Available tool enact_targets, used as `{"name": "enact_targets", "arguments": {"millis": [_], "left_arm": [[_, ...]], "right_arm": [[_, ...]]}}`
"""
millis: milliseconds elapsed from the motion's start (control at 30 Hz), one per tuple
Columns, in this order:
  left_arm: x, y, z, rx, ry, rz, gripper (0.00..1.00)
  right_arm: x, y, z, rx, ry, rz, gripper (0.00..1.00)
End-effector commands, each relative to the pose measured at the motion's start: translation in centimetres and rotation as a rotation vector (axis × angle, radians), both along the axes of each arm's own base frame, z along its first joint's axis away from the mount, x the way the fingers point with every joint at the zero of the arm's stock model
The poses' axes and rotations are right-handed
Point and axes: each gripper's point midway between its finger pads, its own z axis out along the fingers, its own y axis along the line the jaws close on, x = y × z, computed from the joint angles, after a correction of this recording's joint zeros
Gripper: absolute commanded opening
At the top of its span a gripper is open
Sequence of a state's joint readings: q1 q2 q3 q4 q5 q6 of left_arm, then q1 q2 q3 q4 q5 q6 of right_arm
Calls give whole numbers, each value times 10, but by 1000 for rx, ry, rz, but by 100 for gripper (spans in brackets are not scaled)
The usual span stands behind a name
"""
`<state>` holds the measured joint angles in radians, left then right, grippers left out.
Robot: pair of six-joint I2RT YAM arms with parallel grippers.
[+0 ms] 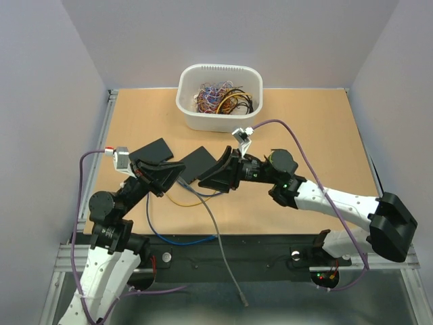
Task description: Insert the plug into the switch port
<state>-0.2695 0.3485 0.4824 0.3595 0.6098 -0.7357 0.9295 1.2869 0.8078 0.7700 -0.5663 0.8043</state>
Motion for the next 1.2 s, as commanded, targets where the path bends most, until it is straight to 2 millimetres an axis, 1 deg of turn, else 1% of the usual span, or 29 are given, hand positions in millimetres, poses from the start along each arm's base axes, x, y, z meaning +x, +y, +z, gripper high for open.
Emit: {"name": "enact_targets", "arguments": {"millis": [0, 67, 100, 133, 200, 500, 700, 833, 1000, 1167], "left_arm": [[-13, -7, 6, -30, -65, -76, 0], [-14, -7, 5, -35, -68, -85, 0], [-14, -8, 5, -38, -70, -90, 0], [-16, -8, 5, -38, -76, -92, 0], [-19, -7, 9, -46, -90, -98, 0], [-23, -10, 7, -58, -99, -133, 0], [-23, -11, 5, -61, -94, -140, 0], [-20, -12, 3, -64, -83, -141, 0], [-21, -12, 5, -75, -92, -147, 0], [-22, -12, 6, -84, -91, -156, 0]], "right_arm": [[-12, 1, 40, 133, -66, 95, 46], [-13, 3, 41, 146, -68, 111, 45], [-12, 7, 39, 144, -57, 120, 45], [-13, 6, 41, 149, -58, 126, 45], [-10, 11, 37, 145, -53, 132, 45], [-1, 22, 24, 139, -42, 128, 42], [-3, 24, 25, 161, -32, 160, 38], [-5, 25, 26, 171, -34, 176, 37], [-7, 26, 27, 178, -33, 193, 36], [-7, 28, 23, 179, -22, 202, 36]]}}
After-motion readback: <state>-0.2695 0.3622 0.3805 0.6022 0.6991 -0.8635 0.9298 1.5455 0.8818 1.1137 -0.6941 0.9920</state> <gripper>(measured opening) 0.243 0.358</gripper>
